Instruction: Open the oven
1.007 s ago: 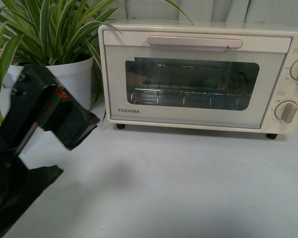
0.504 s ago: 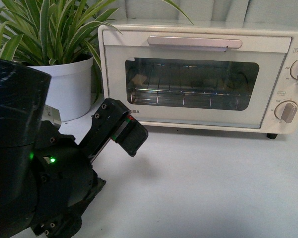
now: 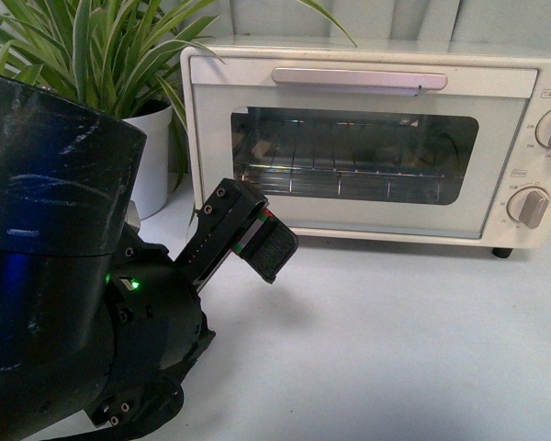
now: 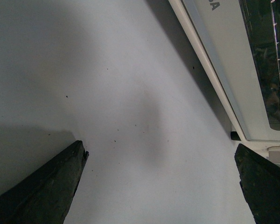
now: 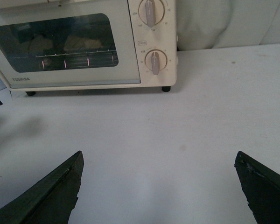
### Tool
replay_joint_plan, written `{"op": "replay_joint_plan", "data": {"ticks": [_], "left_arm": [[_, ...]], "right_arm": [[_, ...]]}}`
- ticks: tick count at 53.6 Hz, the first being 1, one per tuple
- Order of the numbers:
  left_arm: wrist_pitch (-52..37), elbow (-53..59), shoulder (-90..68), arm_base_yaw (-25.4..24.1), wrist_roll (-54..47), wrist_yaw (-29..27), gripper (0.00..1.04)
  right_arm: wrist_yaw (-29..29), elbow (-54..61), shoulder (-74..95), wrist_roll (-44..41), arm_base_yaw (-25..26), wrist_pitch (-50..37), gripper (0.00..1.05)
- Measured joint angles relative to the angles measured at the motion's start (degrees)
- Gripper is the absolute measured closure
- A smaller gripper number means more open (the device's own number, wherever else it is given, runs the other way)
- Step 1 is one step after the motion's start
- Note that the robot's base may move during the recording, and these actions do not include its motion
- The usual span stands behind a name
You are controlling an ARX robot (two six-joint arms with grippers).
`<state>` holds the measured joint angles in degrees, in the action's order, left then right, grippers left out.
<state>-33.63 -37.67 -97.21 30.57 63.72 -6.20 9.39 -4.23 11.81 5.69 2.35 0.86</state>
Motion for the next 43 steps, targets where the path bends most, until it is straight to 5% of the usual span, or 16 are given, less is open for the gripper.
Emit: {"op": "replay_joint_plan", "data": {"ticks": [14,25,43], "left_arm": [[0.39,-0.15,0.15,-0.39,0.63,0.39,0.07],[0.39,-0.15,0.17,-0.42,0.66,0.44,0.07],[1.03,-0.11,0.83,-1.14,0.63,0.81,0.07]], "right_arm": [[-6.23,-21.7,33.94,-2.73,-8.31,-12.94,0.09],[-10.23,-38.84,54.84,0.9,-14.95,-10.05,0.09],[-13.92,-50.82,66.4,6.16,-17.27,-5.66,0.09]]}}
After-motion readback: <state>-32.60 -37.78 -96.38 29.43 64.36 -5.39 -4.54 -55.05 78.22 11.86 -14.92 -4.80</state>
